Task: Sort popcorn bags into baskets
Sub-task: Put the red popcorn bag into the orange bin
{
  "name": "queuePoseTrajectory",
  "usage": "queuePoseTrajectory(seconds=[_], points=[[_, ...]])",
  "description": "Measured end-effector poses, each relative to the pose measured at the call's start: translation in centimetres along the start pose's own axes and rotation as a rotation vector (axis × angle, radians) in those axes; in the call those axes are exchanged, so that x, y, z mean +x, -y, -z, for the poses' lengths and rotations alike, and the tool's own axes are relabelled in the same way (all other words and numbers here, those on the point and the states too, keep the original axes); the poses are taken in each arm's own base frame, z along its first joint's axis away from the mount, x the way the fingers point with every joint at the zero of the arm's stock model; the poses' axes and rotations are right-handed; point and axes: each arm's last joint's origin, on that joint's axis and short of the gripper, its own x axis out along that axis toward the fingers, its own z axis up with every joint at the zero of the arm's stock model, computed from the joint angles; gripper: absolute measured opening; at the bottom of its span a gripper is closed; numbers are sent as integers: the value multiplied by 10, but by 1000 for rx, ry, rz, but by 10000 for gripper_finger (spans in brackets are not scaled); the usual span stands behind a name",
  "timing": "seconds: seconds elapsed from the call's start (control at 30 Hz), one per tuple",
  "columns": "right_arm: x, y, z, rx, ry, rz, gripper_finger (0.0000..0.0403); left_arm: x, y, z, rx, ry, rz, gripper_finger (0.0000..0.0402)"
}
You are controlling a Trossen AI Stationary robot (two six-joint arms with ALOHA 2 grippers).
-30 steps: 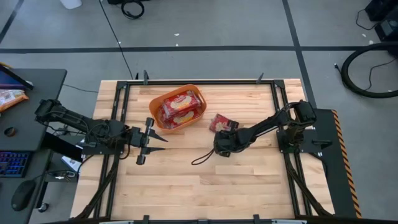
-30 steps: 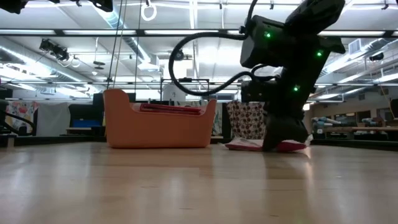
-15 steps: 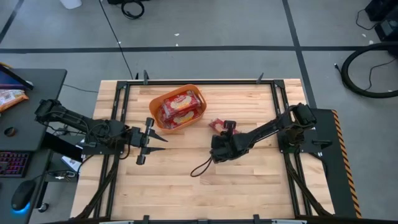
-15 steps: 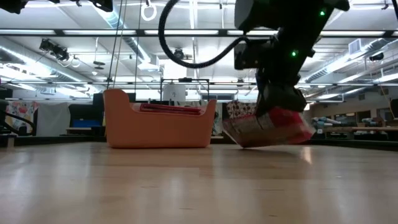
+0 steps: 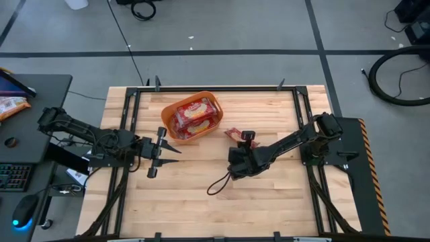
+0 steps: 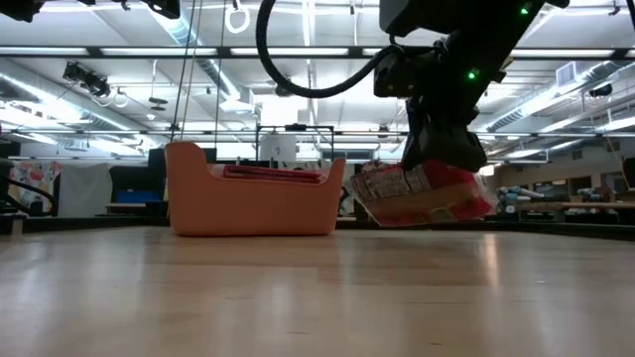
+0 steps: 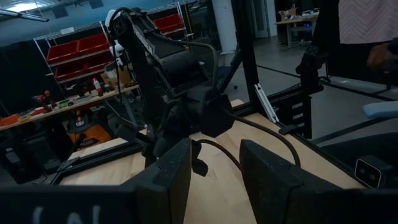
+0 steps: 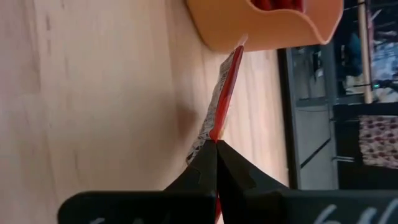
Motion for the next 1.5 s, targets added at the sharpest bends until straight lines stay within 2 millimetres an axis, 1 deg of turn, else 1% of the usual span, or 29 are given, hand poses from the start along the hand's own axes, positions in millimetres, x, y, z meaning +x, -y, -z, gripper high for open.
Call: queuePoseTrajectory(seconds=[0.13,0.27,0.6,0.7,0.83,1.0,1.27,1.37,1.5], points=[[-6,4,-8,2,31,33,1,0,0,0,0,0,0,141],[-18,11,-22,-46,94,113,1,0,0,0,0,1,0,141],[-48,39,-59,-124,189,227,0,0,0,0,1,2,-1,141],[-52,47,-71,-135,222,257,0,0,0,0,1,1,-1,141],[-52,54,-85,-165,266,271,0,0,0,0,1,2,-1,141],[-37,69,-100,-182,311,214,0,0,0,-1,0,2,-1,141],[8,109,-113,-173,377,96,1,0,0,0,1,2,-1,141],[30,122,-115,-170,473,32,1,0,0,0,1,2,0,141],[59,132,-110,-243,627,-33,1,0,0,0,2,1,-1,141]])
